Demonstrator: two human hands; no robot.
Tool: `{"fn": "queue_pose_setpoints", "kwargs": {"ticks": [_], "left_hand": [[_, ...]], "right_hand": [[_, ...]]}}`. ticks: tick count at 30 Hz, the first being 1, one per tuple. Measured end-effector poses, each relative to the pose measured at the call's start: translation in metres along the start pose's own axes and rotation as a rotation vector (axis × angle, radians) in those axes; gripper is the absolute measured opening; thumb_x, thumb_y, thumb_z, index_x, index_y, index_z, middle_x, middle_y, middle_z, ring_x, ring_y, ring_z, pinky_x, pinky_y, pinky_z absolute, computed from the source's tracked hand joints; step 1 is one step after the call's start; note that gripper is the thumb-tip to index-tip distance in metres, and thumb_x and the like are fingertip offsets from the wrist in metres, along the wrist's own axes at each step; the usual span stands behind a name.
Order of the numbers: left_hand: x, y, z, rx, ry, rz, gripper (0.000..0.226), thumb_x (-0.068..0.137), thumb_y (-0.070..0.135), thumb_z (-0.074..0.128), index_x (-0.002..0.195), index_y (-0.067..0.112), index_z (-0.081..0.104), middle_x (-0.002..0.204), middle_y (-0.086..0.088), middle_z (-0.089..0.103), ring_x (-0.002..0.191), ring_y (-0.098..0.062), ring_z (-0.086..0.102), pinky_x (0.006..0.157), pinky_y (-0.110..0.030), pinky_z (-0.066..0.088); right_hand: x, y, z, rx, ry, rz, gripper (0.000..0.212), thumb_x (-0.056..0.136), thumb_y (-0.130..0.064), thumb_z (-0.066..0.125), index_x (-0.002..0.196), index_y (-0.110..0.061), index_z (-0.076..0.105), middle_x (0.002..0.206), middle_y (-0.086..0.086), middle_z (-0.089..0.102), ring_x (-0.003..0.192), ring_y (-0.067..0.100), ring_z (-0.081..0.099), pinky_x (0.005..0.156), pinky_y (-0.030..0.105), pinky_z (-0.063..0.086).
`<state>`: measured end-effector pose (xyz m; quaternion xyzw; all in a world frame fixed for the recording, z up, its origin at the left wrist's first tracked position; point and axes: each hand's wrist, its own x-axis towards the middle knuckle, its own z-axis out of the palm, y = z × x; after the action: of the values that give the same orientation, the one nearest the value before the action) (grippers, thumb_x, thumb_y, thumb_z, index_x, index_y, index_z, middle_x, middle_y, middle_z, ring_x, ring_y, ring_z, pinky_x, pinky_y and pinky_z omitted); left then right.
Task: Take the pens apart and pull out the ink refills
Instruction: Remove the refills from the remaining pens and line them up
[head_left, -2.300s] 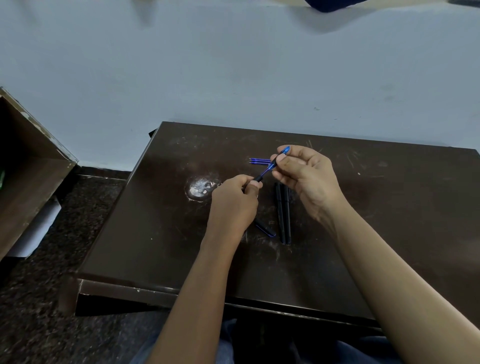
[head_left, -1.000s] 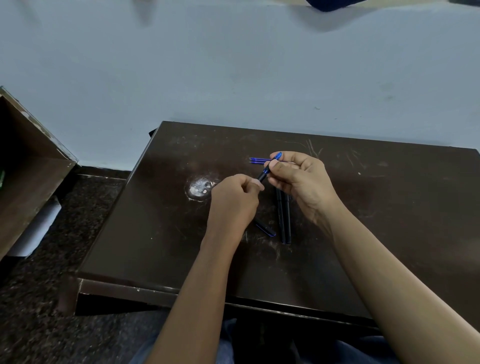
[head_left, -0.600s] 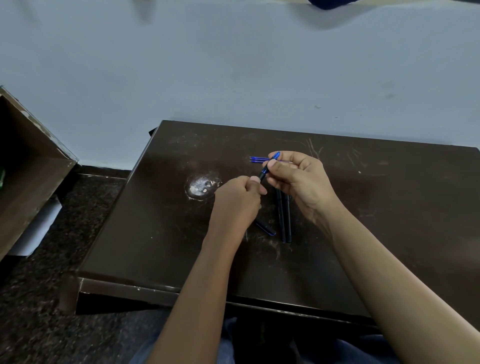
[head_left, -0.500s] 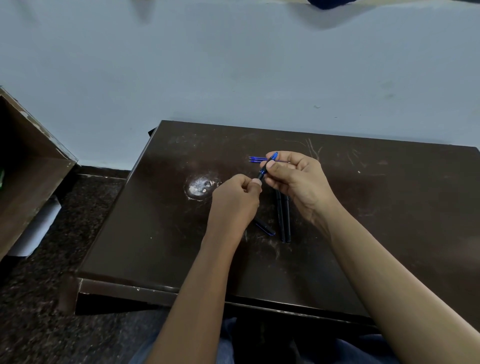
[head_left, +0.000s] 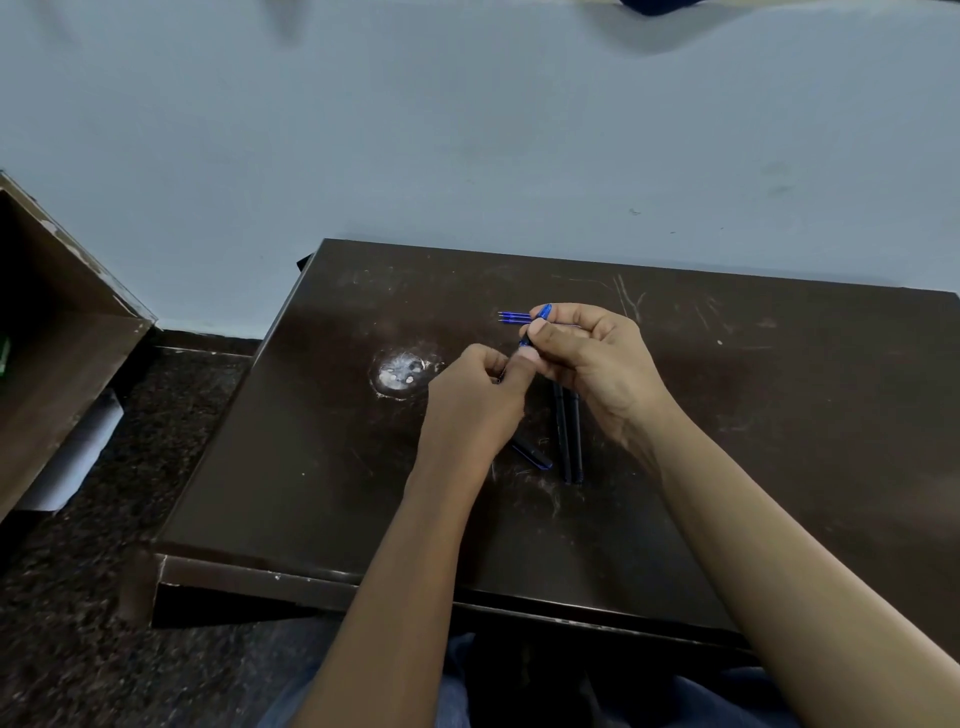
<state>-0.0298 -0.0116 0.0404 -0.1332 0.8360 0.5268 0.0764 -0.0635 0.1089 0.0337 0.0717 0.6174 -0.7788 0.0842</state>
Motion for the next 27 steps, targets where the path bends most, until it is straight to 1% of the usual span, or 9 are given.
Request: {"fn": "queue_pose_setpoints", "kwargs": {"ticks": [3,6,9,13,15,19,22,24,27], "left_hand": [[0.0003,0.0042,-0.0010,-0.009,-0.031,-0.035,0.047,0.100,0.042,0.034,0.088,0.014,0.070,0.084,0.000,0.070,0.077,-0.014,0.070,0.065,-0.026,0.047],[-0.0003,0.0015,-0.0019,0.023,-0.002,0.023,0.032,0.095,0.038,0.049,0.075,0.019,0.066,0.086,-0.005,0.072,0.083,-0.018,0.069,0.078,-0.036,0.056],[0.0004,-0.0011,-0.0014,-0.001,0.037,0.030,0.022,0.087,0.041,0.061,0.076,0.023,0.057,0.084,-0.004,0.068,0.083,-0.020,0.069,0.078,-0.042,0.058],[0.0015,0.0036,-0.0015,-0.055,-0.016,-0.067,0.043,0.099,0.042,0.038,0.088,0.014,0.069,0.085,-0.001,0.071,0.078,-0.017,0.071,0.080,-0.038,0.058],[0.0012,0.0029,-0.0020,-0.031,-0.017,-0.033,0.038,0.098,0.037,0.042,0.081,0.016,0.069,0.085,-0.002,0.072,0.079,-0.017,0.071,0.082,-0.040,0.057],[0.0021,-0.0012,-0.0024,0.016,0.049,0.025,0.022,0.089,0.042,0.058,0.080,0.022,0.059,0.086,-0.003,0.068,0.083,-0.018,0.069,0.078,-0.041,0.058],[0.0023,0.0017,-0.0014,-0.014,0.004,-0.041,0.036,0.097,0.042,0.040,0.084,0.019,0.064,0.090,-0.001,0.070,0.084,-0.021,0.070,0.082,-0.041,0.057],[0.0014,0.0022,-0.0022,0.004,-0.019,-0.047,0.040,0.099,0.037,0.039,0.081,0.018,0.069,0.089,-0.003,0.073,0.084,-0.020,0.070,0.083,-0.038,0.056],[0.0004,0.0000,-0.0049,0.046,0.036,0.029,0.026,0.092,0.035,0.056,0.083,0.014,0.068,0.085,-0.007,0.071,0.072,-0.013,0.063,0.062,-0.025,0.049]], "right_hand": [[0.0003,0.0008,-0.0017,-0.015,0.007,0.006,0.015,0.087,-0.004,0.064,0.102,-0.001,0.066,0.087,0.010,0.068,0.073,0.012,0.064,0.066,0.019,0.055],[0.0004,0.0009,-0.0016,-0.013,-0.001,0.009,0.011,0.087,-0.004,0.065,0.098,-0.003,0.066,0.084,0.009,0.069,0.073,0.013,0.065,0.068,0.021,0.055],[0.0003,0.0013,0.0001,0.004,-0.001,0.007,0.010,0.087,-0.004,0.065,0.097,-0.003,0.065,0.084,0.010,0.069,0.071,0.013,0.065,0.067,0.022,0.055],[0.0001,0.0010,-0.0003,-0.023,-0.003,0.011,0.016,0.087,-0.005,0.065,0.102,0.000,0.066,0.087,0.011,0.069,0.075,0.013,0.065,0.065,0.019,0.055],[-0.0002,0.0007,-0.0004,-0.025,-0.009,0.012,0.017,0.087,-0.004,0.064,0.103,0.001,0.066,0.087,0.012,0.069,0.073,0.014,0.065,0.065,0.019,0.055],[-0.0002,0.0015,0.0007,-0.015,-0.017,0.012,0.012,0.087,-0.003,0.064,0.098,-0.002,0.066,0.084,0.011,0.069,0.073,0.014,0.066,0.068,0.022,0.056],[-0.0003,0.0016,0.0006,-0.022,-0.009,0.016,0.014,0.087,-0.003,0.064,0.100,-0.001,0.066,0.085,0.010,0.069,0.073,0.013,0.066,0.065,0.019,0.055],[-0.0006,0.0014,0.0004,-0.028,-0.009,0.016,0.018,0.087,-0.003,0.064,0.104,0.002,0.065,0.087,0.012,0.069,0.072,0.013,0.066,0.064,0.018,0.055],[-0.0007,0.0014,0.0009,-0.029,-0.020,0.015,0.019,0.087,-0.002,0.064,0.105,0.004,0.064,0.084,0.012,0.068,0.069,0.013,0.065,0.064,0.019,0.055]]}}
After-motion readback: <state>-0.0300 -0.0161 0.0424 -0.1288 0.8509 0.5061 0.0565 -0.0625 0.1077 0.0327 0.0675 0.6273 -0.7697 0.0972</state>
